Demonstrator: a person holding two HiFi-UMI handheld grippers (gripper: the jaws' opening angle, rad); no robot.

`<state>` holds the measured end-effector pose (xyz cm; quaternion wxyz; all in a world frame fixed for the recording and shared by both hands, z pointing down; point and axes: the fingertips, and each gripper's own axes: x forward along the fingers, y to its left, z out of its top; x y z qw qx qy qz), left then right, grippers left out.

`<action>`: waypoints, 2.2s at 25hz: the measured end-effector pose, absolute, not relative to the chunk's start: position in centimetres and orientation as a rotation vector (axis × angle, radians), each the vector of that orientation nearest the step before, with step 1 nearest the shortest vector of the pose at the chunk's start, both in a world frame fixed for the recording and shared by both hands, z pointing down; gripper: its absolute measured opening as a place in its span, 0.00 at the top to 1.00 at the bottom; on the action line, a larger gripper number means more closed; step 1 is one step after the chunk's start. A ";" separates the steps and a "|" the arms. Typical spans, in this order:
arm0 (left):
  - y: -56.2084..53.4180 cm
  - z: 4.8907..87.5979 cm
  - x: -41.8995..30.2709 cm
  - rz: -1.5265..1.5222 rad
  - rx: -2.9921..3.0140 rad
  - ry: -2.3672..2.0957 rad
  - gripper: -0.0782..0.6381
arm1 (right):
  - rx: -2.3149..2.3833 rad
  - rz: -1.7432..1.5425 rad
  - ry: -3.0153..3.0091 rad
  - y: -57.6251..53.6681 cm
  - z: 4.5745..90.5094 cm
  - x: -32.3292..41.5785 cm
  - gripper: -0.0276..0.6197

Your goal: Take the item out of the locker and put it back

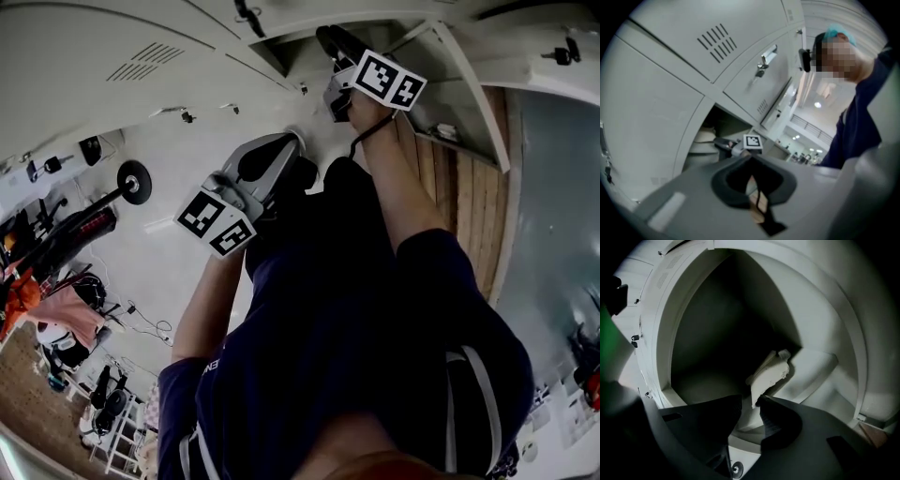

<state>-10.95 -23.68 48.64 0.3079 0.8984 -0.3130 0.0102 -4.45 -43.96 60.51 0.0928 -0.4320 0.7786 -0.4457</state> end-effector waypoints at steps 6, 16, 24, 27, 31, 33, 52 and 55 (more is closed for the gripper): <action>-24.5 49.6 -11.6 0.026 2.381 -0.842 0.89 | -1.254 -1.327 2.251 -45.9 61.2 -4.9 0.78; -25.3 51.0 -11.9 0.016 2.398 -0.851 0.89 | -1.234 -1.342 2.183 -47.3 62.2 -5.2 0.77; -25.5 51.7 -12.1 0.009 2.398 -0.848 0.89 | -1.233 -1.347 2.134 -48.3 62.6 -4.8 0.77; -25.6 51.6 -12.2 0.003 2.397 -0.847 0.89 | -1.230 -1.358 2.111 -48.5 62.5 -4.9 0.77; -25.6 51.5 -12.5 -0.001 2.390 -0.849 0.89 | -1.244 -1.360 2.105 -48.9 62.3 -5.0 0.78; -25.7 51.4 -12.5 0.000 2.390 -0.850 0.89 | -1.251 -1.359 2.099 -49.1 62.3 -5.0 0.81; -24.9 50.1 -12.9 0.006 2.365 -0.844 0.89 | -1.083 -1.323 2.029 -48.2 59.5 -5.5 0.92; -24.7 49.9 -12.7 0.003 2.361 -0.842 0.89 | -1.079 -1.332 2.012 -47.8 59.5 -5.1 0.92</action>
